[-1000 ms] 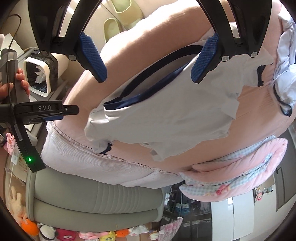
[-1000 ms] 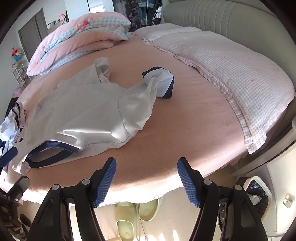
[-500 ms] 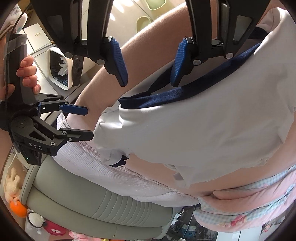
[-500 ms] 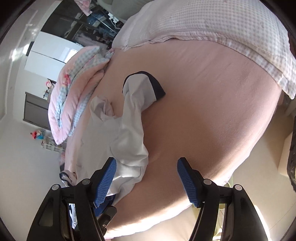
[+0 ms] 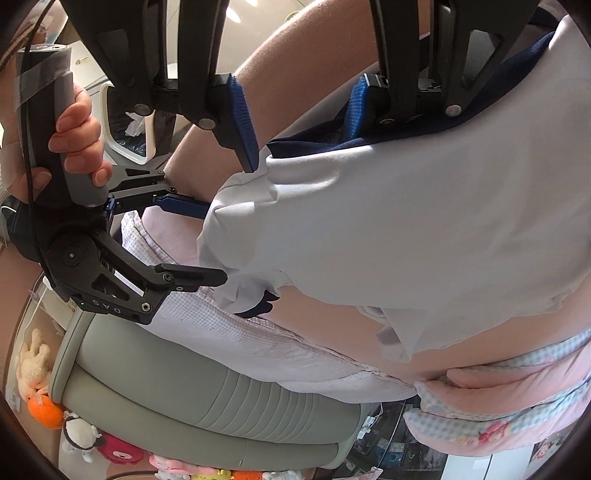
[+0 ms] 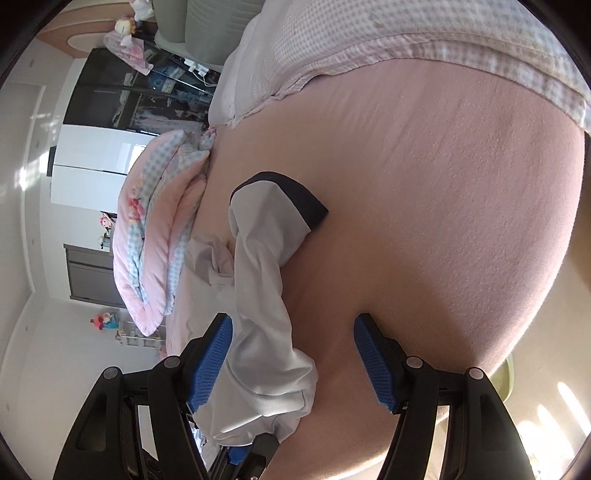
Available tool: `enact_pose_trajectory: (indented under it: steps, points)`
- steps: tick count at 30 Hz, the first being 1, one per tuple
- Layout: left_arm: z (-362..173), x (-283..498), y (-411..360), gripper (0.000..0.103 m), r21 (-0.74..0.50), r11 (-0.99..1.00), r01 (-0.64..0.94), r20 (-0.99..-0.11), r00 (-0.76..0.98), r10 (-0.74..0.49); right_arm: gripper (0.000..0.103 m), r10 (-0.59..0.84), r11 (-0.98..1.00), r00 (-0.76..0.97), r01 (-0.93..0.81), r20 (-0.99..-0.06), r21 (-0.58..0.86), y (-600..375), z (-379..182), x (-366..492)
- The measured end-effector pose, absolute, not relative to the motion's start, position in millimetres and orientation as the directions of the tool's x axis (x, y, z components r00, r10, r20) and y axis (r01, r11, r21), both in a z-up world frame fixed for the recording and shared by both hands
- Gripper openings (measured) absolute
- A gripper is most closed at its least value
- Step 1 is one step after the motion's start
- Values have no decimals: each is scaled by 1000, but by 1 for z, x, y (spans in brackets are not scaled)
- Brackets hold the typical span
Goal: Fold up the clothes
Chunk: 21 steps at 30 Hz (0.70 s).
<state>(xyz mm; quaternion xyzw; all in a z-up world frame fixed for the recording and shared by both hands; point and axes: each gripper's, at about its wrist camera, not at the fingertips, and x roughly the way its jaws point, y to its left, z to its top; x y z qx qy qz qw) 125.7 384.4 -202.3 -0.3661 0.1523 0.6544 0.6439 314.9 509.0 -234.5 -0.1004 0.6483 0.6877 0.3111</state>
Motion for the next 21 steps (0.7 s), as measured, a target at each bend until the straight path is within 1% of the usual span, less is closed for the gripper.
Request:
enact_pose_trajectory:
  steps: [1, 3, 5, 7, 9, 11, 12, 13, 14, 15, 16, 19, 21]
  points:
    - [-204, 128, 386, 30, -267, -124, -956, -682, 96, 725, 68, 302, 41, -789, -550, -535, 834, 509, -236, 315]
    - [-207, 129, 386, 22, -258, -129, -957, -688, 88, 721, 68, 302, 46, -791, -545, -532, 837, 510, -236, 314]
    - [-210, 130, 387, 19, -251, -135, -959, -692, 81, 718, 68, 300, 35, -792, -547, -531, 836, 510, -236, 314]
    - [-210, 128, 388, 14, -276, -144, -950, -694, 94, 714, 66, 304, 29, -789, -553, -534, 833, 510, -236, 312]
    - [-208, 126, 390, 9, -308, -147, -940, -695, 117, 709, 56, 301, 18, -776, -576, -554, 817, 511, -237, 311]
    - [-206, 125, 390, 8, -325, -139, -936, -697, 137, 703, 36, 298, 7, -763, -599, -573, 801, 512, -238, 309]
    - [-205, 125, 390, 7, -332, -135, -934, -698, 147, 700, 33, 297, 2, -757, -610, -583, 793, 513, -239, 308]
    - [-203, 124, 389, 7, -352, -131, -927, -696, 165, 699, 27, 295, -4, -750, -621, -592, 784, 513, -239, 307]
    - [-202, 123, 388, 7, -380, -128, -916, -690, 188, 699, 16, 293, 3, -755, -613, -587, 790, 514, -240, 307]
    - [-201, 121, 386, 6, -407, -124, -905, -683, 211, 699, 11, 290, 10, -761, -604, -581, 797, 515, -241, 307]
    - [-199, 119, 385, 6, -434, -124, -892, -674, 231, 701, 7, 288, 17, -766, -595, -574, 803, 516, -243, 307]
    - [-193, 110, 381, 6, -513, -127, -849, -644, 283, 711, 5, 334, -10, -753, -604, -566, 797, 515, -232, 308]
    - [-188, 103, 377, 6, -559, -115, -821, -617, 320, 719, 4, 365, -46, -744, -615, -560, 787, 517, -218, 311]
